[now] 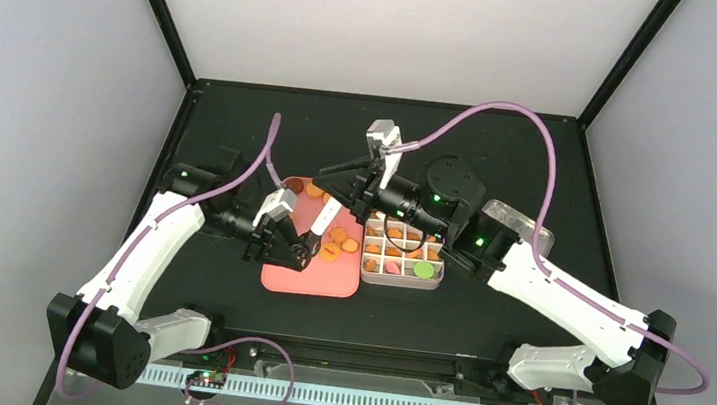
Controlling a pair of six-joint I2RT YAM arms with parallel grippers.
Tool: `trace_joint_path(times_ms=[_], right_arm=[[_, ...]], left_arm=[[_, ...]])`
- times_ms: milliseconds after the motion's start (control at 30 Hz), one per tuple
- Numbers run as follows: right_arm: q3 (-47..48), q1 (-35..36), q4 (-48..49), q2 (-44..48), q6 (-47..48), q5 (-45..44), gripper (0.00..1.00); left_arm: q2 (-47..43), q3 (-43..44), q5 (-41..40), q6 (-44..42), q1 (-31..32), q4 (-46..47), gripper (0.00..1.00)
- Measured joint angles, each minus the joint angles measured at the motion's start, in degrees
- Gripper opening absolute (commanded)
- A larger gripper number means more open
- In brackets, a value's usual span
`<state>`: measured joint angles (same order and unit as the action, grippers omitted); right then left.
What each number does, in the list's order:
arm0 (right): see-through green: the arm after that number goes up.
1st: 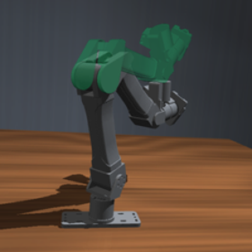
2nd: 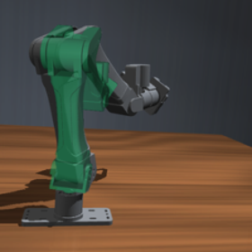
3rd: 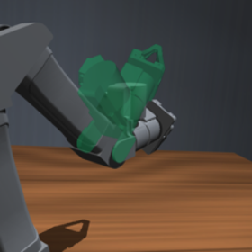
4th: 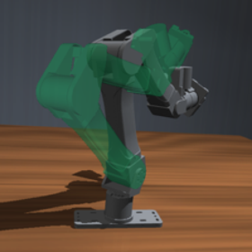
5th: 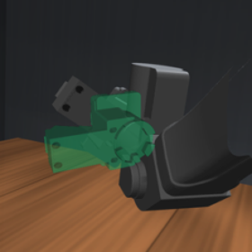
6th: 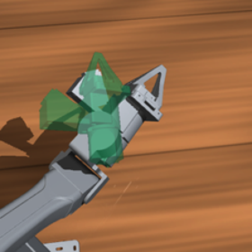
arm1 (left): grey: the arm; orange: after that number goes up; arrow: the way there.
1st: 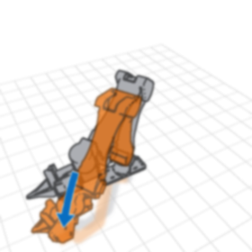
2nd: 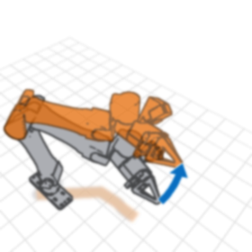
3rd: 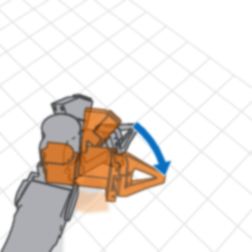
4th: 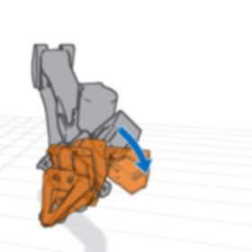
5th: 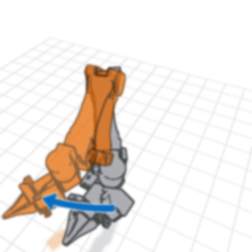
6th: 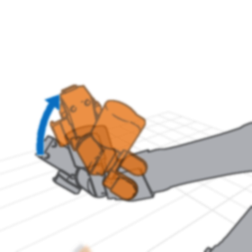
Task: Pack the cookies
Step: Pass from the right arm to the left
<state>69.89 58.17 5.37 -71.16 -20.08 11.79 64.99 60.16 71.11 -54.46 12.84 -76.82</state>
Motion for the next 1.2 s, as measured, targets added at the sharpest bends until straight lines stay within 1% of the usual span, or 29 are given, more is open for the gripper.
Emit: trace_joint_path(times_ms=[100, 133, 200, 233, 267, 367, 433, 533, 633, 933, 1000, 1100, 1200], right_arm=[[0.52, 0.0, 0.31, -0.26, -0.24, 0.7, 0.08], [0.61, 0.0, 0.44, -0.26, -0.31, 0.87, 0.09], [0.63, 0.0, 0.76, -0.26, -0.44, 1.14, 0.19], [0.63, -0.09, 0.79, -0.26, -0.48, 1.05, 0.26], [0.63, -0.35, 0.79, -0.26, -0.7, 0.98, 0.37], [0.66, -0.42, 0.87, -0.26, -1.22, 0.79, 0.63], [0.68, -0.28, 0.68, -0.24, -1.42, 0.81, 0.76], [0.42, -0.26, 0.48, 0.07, -1.81, 0.42, 0.91], [-1.86, -0.17, 0.39, 1.97, -2.6, -0.04, 0.99], [-10.47, -2.47, 1.18, 7.89, -6.54, 1.29, 0.99], [-11.54, -3.67, 1.53, 8.07, -7.69, 3.02, 0.96], [-11.54, -4.5, 2.54, 6.95, -8.96, 5.97, 0.85], [-10.75, -4.63, 3.41, 4.46, -10.29, 9.9, 0.78]], left_arm=[[0.0, -0.02, -0.26, -0.37, 0.04, -0.24, 0.05], [0.0, -0.04, -0.37, -0.26, 0.04, -0.37, 0.02], [0.0, -0.11, -0.5, -1.22, 0.07, -0.28, 0.02], [-0.13, -0.11, -0.48, -1.73, 0.15, -0.2, 0.02], [-0.26, -0.11, -0.39, -2.16, 0.5, -0.17, 0.01], [-0.61, -0.11, -0.44, -2.19, 0.79, -0.11, 0.02], [-0.61, -0.13, -0.61, -1.81, 0.79, 0.07, 0.02], [-0.76, -0.11, -0.59, -0.26, 0.74, 0.37, 0.02], [-1.31, -0.04, -0.44, 2.23, 0.74, 0.96, 0.02], [-1.81, 2.12, 1.38, 8.17, 0.74, 3.72, 0.02], [-2.05, 2.27, 1.46, 8.83, 0.74, 4.09, 0.02], [-2.43, 2.32, 1.66, 9.57, 0.74, 4.44, 0.02], [-2.62, 2.32, 1.84, 9.97, 0.74, 4.44, 0.01]])
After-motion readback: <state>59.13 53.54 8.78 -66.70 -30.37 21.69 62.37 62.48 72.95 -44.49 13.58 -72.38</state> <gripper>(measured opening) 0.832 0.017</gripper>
